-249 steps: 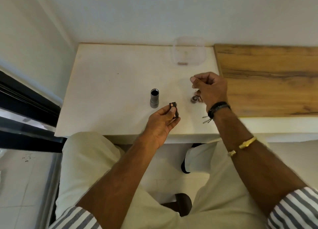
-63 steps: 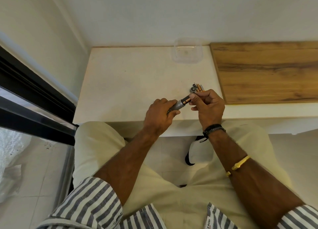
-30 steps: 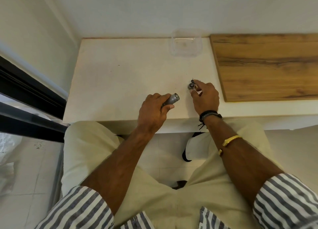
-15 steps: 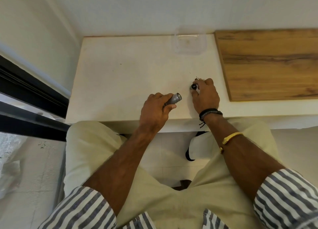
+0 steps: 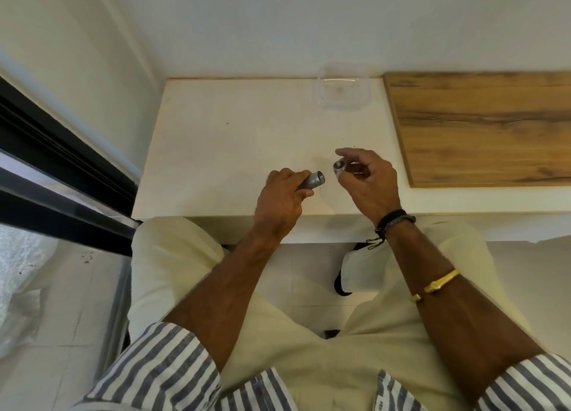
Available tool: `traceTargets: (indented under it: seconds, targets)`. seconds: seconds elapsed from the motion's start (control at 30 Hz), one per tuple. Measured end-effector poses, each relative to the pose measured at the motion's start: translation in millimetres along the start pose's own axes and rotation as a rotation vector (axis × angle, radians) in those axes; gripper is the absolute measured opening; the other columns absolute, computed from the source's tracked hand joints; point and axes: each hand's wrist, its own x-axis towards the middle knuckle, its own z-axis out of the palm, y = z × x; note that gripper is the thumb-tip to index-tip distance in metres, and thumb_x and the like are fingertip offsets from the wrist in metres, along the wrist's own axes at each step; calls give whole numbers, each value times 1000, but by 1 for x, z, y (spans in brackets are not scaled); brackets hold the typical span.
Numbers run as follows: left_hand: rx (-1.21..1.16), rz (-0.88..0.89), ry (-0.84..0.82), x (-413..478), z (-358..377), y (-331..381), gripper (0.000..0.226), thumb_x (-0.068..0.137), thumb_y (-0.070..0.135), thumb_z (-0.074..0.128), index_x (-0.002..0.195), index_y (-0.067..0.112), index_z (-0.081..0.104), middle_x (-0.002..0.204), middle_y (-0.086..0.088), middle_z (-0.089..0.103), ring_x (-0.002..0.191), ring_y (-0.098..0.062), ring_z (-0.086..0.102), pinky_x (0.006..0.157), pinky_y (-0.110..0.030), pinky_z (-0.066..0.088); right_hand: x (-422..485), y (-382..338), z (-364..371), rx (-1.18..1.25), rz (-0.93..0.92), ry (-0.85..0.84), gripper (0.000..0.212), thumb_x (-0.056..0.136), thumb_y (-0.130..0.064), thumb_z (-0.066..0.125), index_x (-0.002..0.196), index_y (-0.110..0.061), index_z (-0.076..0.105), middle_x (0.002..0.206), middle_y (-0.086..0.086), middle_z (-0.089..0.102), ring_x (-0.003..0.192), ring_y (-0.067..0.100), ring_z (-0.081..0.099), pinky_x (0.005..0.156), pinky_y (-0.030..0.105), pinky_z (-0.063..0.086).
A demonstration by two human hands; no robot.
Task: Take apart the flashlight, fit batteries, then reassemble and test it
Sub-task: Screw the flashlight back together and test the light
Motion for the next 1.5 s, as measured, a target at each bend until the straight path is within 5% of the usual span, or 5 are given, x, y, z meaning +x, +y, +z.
traceTargets:
  seconds: [0.23, 0.7, 1.1, 1.37, 1.5]
  targets:
    - [63, 41, -10, 2, -3, 5, 29, 98, 16, 57, 127, 16, 60, 115, -6, 66, 103, -23, 50, 82, -24, 35, -21, -10, 1, 1, 5, -40, 40, 78, -7, 78, 112, -17, 60, 98, 1, 69, 87, 15, 72, 76, 21, 60]
    - [118, 135, -43, -4, -6, 10, 31, 100, 19, 54, 130, 16, 60, 118, -8, 64, 105, -26, 52, 90, -38, 43, -29, -2, -1, -91, -118, -60, 30, 80, -2, 81, 108, -12, 78, 105, -3, 73, 96, -5, 66, 85, 5, 50]
    - [52, 162, -84, -3, -11, 6, 30, 101, 20, 52, 129, 19, 61, 111, -4, 64, 99, -24, 50, 90, -39, 38, -27, -6, -8, -94, -131, -110, 30, 79, 0, 82, 106, -12, 79, 107, 1, 76, 97, 6, 70, 89, 12, 54]
    - [-71, 159, -112, -6, -15, 4, 28, 101, 14, 52, 126, 11, 63, 109, -9, 69, 96, -29, 54, 85, -47, 44, -28, -10, -9, -132, -200, -134, 29, 81, -1, 81, 108, -9, 78, 108, 8, 77, 100, 20, 73, 92, 32, 59]
    - [-45, 190, -91, -6, -20, 4, 25, 99, 15, 55, 122, 15, 66, 101, -6, 69, 91, -26, 53, 81, -43, 43, -28, -8, -10, -120, -162, -154, 28, 81, -10, 83, 108, -12, 78, 101, 1, 77, 93, 16, 73, 89, 25, 59]
